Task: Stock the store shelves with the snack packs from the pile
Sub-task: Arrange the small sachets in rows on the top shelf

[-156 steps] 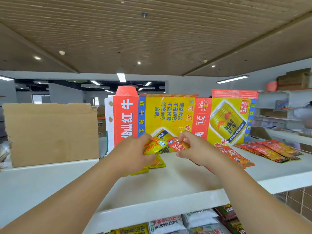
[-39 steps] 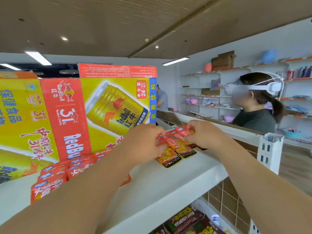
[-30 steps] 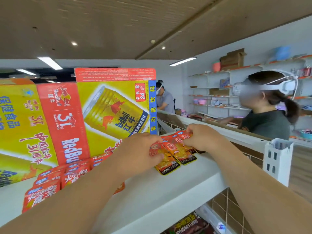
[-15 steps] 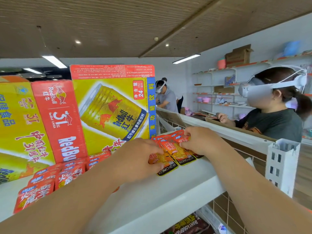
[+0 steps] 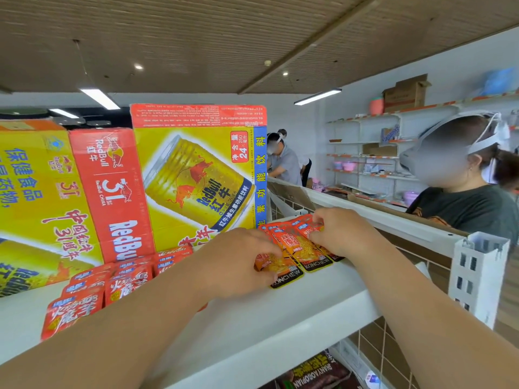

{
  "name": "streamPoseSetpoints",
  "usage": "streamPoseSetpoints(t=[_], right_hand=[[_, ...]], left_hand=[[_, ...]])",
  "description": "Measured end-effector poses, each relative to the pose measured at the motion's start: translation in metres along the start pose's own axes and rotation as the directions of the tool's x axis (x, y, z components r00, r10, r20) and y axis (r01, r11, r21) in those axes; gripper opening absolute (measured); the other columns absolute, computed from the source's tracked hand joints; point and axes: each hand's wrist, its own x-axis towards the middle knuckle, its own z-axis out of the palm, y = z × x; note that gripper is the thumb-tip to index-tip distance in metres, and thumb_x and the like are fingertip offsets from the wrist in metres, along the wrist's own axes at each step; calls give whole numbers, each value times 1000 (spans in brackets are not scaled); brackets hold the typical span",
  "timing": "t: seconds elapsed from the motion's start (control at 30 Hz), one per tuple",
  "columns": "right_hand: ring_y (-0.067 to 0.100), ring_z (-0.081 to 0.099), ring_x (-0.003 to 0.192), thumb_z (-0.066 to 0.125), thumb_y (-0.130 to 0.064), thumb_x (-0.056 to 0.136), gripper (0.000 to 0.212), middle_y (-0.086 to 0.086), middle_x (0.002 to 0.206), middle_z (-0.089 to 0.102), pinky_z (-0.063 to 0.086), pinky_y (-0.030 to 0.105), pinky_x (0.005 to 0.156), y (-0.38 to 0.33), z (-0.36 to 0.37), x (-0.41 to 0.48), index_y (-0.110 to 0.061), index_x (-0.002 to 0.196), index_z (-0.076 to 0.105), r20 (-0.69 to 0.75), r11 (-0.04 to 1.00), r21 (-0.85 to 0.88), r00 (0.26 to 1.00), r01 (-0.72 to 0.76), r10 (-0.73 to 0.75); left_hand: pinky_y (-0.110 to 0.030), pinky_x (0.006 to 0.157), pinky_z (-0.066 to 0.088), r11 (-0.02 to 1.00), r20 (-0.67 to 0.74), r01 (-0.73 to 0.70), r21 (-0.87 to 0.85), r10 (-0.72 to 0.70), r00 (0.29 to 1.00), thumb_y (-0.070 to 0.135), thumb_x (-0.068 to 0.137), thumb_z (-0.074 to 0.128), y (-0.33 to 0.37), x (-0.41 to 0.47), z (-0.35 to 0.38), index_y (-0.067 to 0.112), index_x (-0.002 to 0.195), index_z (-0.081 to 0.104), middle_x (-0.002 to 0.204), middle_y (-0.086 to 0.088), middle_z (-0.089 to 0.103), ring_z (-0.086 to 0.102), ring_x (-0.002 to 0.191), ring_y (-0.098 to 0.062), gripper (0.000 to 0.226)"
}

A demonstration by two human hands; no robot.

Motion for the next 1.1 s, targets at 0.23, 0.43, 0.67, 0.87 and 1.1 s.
streamPoseSetpoints(t=[0.23, 0.43, 0.67, 0.87, 1.1], right_hand=[[23, 56, 105, 65, -49, 86, 34, 0, 116, 62, 50, 36, 82, -8, -7, -6, -35, 118, 64, -104, 995, -10, 989, 101, -102], [22, 58, 99, 68, -45, 87, 32, -1, 113, 62, 40, 31, 73, -38, -27, -13, -31, 116, 67, -167, 967, 37, 956, 252, -242], [19, 56, 93, 67, -40, 90, 28, -2, 111, 59, 47, 35, 77, -130, -42, -15, -28, 116, 67, -179, 866, 138, 872, 481, -456], [19, 61, 98, 66, -41, 89, 23, -5, 109, 67, 52, 36, 84, -250, -47, -26, -33, 110, 69, -187, 718, 199, 745, 667, -641], [18, 63, 92, 66, -44, 88, 22, -7, 116, 64, 52, 33, 81, -404, -55, -71, -37, 110, 67, -185, 475, 328, 549, 816, -815]], left_hand=[[-37, 103, 46, 998, -37, 55, -22, -56, 998, 63, 77, 56, -4, -2, -7, 47, 132, 57, 130, 19, 57, 52, 122, -6, 58], [-40, 97, 48, 988, -146, 129, 78, -117, 982, 67, 80, 48, -10, -13, -41, 44, 132, 58, 129, 12, 61, 55, 118, -15, 57], [-34, 102, 45, 964, -267, 257, 66, -231, 936, 49, 90, 66, -35, -82, -95, 37, 136, 59, 137, 9, 60, 54, 125, -15, 49], [-28, 108, 41, 846, -310, 510, 154, -449, 838, 51, 90, 66, -73, -182, -154, 41, 137, 57, 144, 17, 55, 50, 132, -9, 49], [-34, 100, 49, 558, -377, 804, 208, -712, 592, 50, 87, 69, -104, -333, -213, 42, 130, 61, 136, 14, 61, 60, 120, -15, 44]])
